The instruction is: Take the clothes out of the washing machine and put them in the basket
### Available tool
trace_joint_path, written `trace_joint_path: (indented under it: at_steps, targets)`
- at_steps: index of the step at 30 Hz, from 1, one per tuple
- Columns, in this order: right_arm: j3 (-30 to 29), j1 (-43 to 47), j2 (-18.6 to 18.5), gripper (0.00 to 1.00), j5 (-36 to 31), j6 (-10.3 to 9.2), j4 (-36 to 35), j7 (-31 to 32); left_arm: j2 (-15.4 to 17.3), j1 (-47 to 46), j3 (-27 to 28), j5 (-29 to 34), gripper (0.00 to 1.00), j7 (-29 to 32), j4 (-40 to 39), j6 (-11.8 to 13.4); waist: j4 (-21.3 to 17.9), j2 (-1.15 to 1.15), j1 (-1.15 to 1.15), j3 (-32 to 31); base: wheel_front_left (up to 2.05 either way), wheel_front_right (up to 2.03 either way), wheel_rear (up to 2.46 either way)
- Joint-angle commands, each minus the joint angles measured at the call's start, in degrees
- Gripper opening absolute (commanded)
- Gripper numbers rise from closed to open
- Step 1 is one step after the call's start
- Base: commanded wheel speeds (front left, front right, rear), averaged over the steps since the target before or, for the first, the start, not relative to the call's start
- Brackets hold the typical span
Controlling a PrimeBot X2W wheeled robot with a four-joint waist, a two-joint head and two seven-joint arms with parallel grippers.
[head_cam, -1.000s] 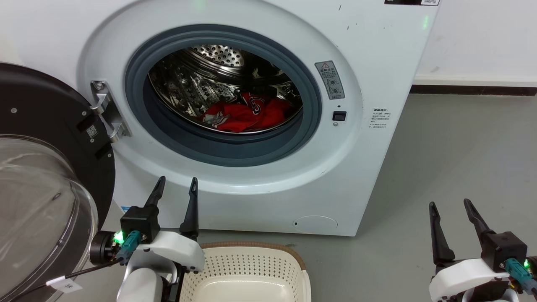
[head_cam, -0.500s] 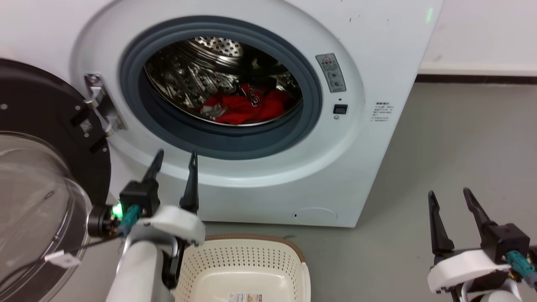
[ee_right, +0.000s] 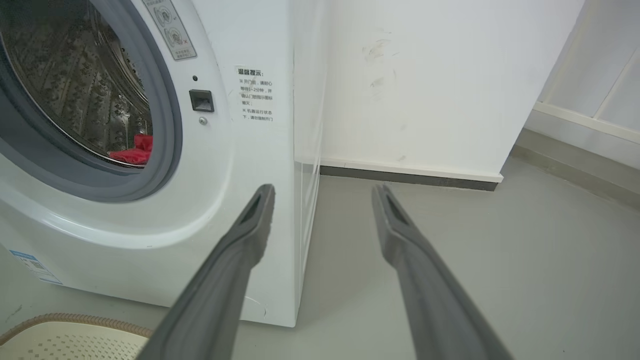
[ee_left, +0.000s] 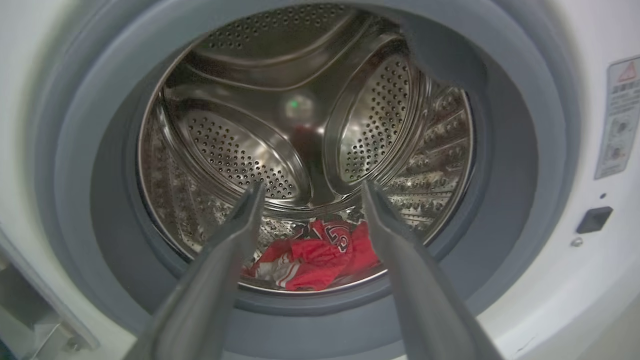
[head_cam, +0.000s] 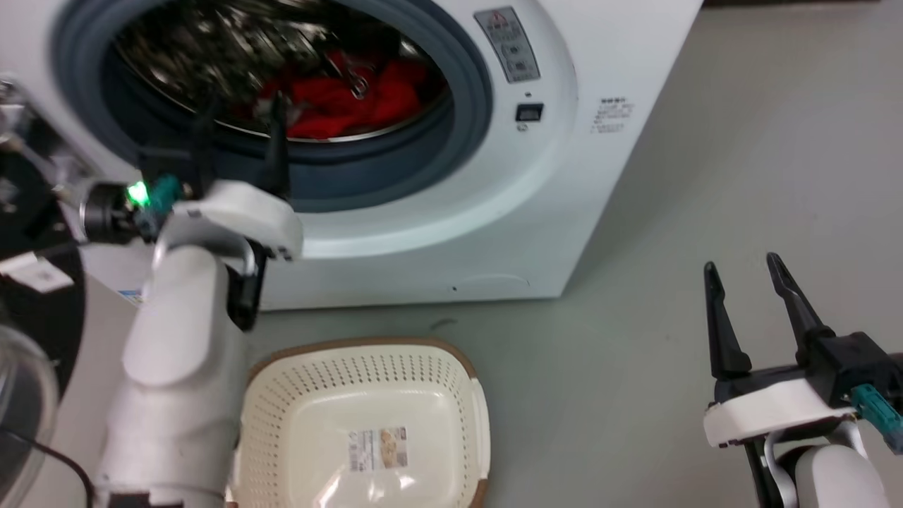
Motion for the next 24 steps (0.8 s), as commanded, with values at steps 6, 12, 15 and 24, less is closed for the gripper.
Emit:
trace_joint_path:
  at_steps: [6, 12, 15, 24]
  targets:
    - [2.3, -3.7, 0.1, 1.0, 2.3, -0.03, 0.2, -1.4, 4.3, -10.6, -0.3, 0.9, 1.0, 1.8, 9.5, -0.5, -6.0, 0.0, -0.01, 9.7, 0.0, 0.0, 0.0]
    - [4.9, -6.8, 0.1, 1.0, 4.7, -0.03, 2.1, -2.7, 8.9, -19.4, -0.5, 1.3, 1.0, 6.7, 16.9, -1.1, -10.2, 0.0, -0.01, 15.4, 0.0, 0.0, 0.0]
    - [6.1, -8.2, 0.1, 1.0, 6.1, -0.03, 3.2, -3.1, 11.3, -23.5, -0.9, 1.4, 1.0, 9.6, 19.9, -1.3, -12.2, 0.0, -0.01, 17.8, 0.0, 0.0, 0.0]
    - [8.9, -10.1, 0.1, 1.0, 9.2, -0.03, 3.3, -3.2, 16.4, -32.9, -2.7, 1.9, 1.0, 19.4, 26.5, -2.1, -16.1, 0.0, -0.01, 22.1, 0.0, 0.0, 0.0]
